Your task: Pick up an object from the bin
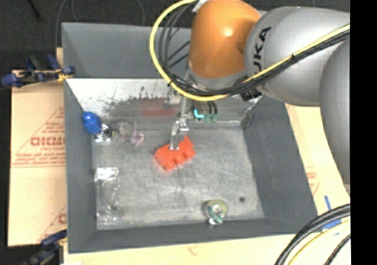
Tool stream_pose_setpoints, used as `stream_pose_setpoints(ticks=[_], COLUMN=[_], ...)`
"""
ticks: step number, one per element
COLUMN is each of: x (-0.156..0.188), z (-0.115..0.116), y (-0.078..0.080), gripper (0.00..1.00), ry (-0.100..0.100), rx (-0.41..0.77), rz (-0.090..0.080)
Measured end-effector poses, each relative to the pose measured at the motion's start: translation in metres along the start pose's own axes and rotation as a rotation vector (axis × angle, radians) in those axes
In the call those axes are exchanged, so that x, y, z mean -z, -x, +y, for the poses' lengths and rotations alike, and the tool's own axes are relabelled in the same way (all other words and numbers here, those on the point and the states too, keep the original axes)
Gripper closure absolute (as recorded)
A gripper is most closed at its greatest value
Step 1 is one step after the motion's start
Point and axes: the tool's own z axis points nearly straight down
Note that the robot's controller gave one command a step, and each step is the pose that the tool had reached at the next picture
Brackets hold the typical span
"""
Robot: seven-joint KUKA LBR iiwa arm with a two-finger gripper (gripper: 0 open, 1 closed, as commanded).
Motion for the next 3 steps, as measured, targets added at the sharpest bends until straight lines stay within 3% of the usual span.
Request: stream_pose_setpoints(ticks=[1, 2, 3], x=[-0.138, -0.11, -0.102], z=[-0.048, -0.048, -0.044], y=[-0.004, -0.004, 0.009], gripper=[0.0, 0.0, 0.0], ry=[-0.002, -0.005, -0.005], rx=[0.389, 0.434, 0.594], rz=[-0.011, -0.011, -0.01])
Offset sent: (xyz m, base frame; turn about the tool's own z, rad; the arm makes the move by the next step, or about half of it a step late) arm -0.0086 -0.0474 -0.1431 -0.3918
